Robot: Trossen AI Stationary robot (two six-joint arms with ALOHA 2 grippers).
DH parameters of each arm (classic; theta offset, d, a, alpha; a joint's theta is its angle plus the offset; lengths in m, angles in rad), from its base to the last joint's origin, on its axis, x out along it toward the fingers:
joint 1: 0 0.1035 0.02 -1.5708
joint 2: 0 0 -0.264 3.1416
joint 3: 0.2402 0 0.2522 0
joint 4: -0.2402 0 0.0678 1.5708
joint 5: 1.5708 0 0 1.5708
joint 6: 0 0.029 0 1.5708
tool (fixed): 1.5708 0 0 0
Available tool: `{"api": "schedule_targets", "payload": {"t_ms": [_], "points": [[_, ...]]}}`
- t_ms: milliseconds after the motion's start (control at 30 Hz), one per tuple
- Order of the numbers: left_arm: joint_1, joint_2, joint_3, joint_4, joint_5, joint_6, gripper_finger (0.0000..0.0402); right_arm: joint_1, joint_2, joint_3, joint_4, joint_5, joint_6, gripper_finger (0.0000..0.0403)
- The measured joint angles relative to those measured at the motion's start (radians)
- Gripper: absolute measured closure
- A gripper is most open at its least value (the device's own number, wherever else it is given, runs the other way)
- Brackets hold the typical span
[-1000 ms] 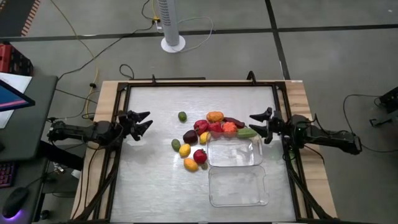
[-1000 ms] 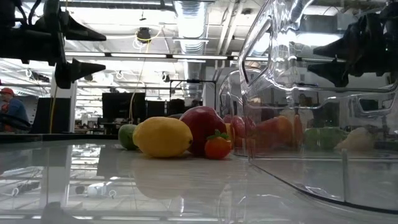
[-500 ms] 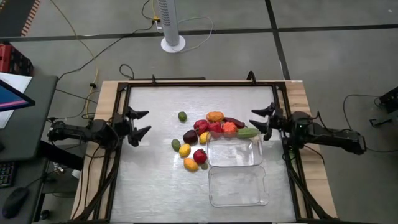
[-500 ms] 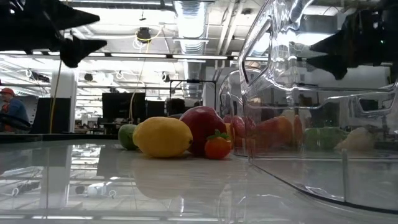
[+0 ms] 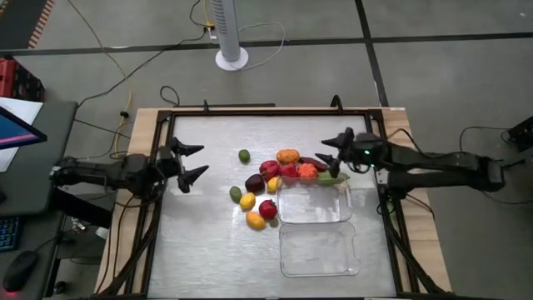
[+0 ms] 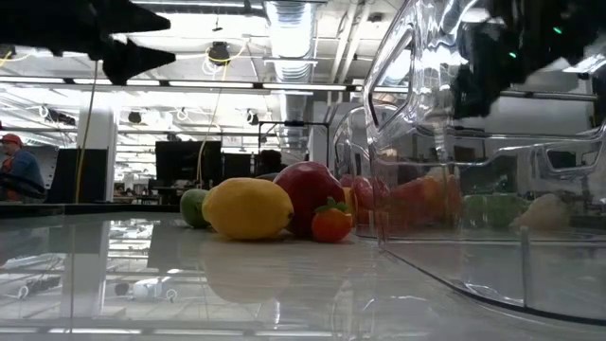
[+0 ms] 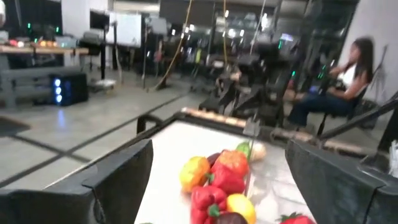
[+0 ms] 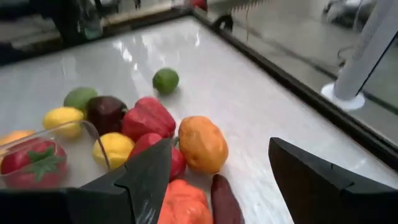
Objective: Sort produce into baskets
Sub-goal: Put the potato into the top transparent bin
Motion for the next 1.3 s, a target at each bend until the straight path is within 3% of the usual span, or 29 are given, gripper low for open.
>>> {"api": "schedule_targets", "payload": {"t_ms": [200,400,500,633,1200,1300], "points": [[0.040,0.217,0.093,0.020,0.001,0.015,0.0094,-0.003,0.234,0.229,-0.157,-0.003,-0.088,0.0107],[0.096,0.364,0.241,0.023,0.068,0.076,0.0121,-0.050,0.427,0.366,-0.188,-0.014,-0.209,0.0107],[0.113,0.405,0.279,0.022,0.075,0.116,0.0127,-0.107,0.517,0.415,-0.231,-0.111,-0.230,0.0107],[0.125,0.428,0.280,-0.003,0.077,0.139,0.0132,-0.149,0.619,0.442,-0.237,-0.187,-0.257,0.0107],[0.127,0.414,0.280,-0.123,0.102,0.152,0.0132,-0.086,0.912,0.697,-0.460,-0.186,-0.433,0.0107],[0.127,0.410,0.280,-0.135,0.097,0.147,0.0132,-0.091,0.967,0.739,-0.482,-0.136,-0.457,0.0107]]}}
